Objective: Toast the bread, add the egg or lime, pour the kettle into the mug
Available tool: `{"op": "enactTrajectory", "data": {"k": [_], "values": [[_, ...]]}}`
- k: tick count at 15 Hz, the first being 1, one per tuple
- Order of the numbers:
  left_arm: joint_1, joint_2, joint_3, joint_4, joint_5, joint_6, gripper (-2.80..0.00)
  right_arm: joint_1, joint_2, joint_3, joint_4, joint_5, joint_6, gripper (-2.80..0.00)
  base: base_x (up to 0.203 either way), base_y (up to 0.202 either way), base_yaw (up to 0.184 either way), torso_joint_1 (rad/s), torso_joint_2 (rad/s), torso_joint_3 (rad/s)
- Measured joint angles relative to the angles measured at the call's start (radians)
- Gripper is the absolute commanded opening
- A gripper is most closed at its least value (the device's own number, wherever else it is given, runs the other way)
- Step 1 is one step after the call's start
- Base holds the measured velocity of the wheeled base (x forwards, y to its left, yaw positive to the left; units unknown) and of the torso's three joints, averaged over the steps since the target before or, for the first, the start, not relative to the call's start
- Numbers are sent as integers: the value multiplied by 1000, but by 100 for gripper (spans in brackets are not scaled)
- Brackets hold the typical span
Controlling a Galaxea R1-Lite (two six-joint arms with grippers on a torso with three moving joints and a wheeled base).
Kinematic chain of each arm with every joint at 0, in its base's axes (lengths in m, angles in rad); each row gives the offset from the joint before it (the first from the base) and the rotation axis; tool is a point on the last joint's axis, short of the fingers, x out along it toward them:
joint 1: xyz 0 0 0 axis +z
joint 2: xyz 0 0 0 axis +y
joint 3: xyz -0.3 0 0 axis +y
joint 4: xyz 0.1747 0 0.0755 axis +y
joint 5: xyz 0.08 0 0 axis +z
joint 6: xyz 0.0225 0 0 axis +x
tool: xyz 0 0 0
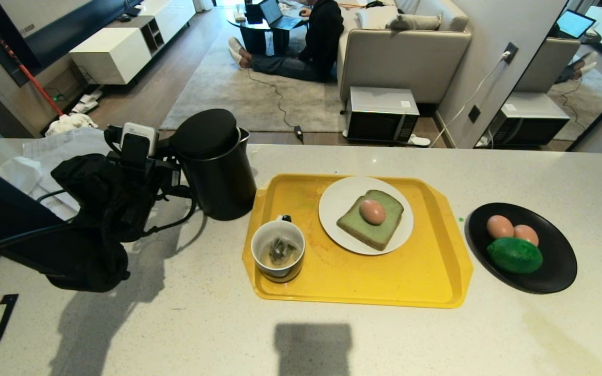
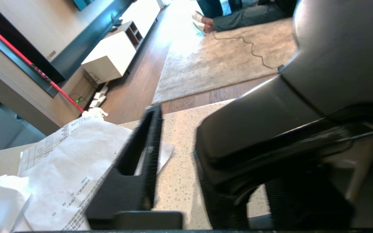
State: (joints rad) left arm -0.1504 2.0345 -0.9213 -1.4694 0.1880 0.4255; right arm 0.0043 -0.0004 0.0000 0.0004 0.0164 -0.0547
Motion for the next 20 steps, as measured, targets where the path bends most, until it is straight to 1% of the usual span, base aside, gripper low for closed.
{"op": "enactTrajectory", "data": {"k": [4,11,15,16,20], "values": [[1,1,53,-51,1,-1,0,0,0,0,0,0,0,-280,0,0,0,0,0,0],[-1,-16,157,-52,0,1,0,0,0,0,0,1,0,-280,0,0,0,0,0,0],[-17,-76,248,-51,-2,3,0,0,0,0,0,0,0,-280,0,0,0,0,0,0],[-22,-97,272,-51,-2,3,-280,0,0,0,0,0,0,-280,0,0,0,0,0,0],[-36,-192,355,-52,0,10,-280,0,0,0,0,0,0,-280,0,0,0,0,0,0]]}}
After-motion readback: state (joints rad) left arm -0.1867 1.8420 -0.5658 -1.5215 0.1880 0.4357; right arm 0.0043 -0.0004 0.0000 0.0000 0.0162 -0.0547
